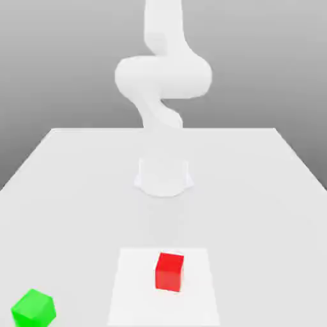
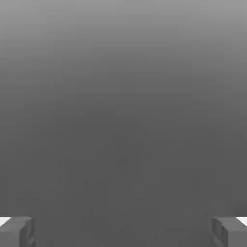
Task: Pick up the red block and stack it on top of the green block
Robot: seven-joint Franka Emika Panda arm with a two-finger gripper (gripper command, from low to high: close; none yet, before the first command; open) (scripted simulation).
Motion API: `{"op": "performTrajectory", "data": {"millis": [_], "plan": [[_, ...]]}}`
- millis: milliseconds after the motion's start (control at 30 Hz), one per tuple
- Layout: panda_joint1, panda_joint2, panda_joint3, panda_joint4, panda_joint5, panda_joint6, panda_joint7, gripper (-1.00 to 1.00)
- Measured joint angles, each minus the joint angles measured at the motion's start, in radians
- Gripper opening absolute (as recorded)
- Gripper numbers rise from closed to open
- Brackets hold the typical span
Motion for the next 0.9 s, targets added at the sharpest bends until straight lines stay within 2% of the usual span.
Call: {"op": "performTrajectory", "data": {"millis": [633, 867, 900], "plan": [[-0.018, 0.698, 0.047, -0.358, -0.005, 0.393, 0.192, 0.00], [-0.006, 0.952, 0.027, -0.357, -0.045, 0.593, 0.235, 0.00], [-0.003, 0.975, 0.024, -0.354, -0.048, 0.612, 0.238, -1.00]]}}
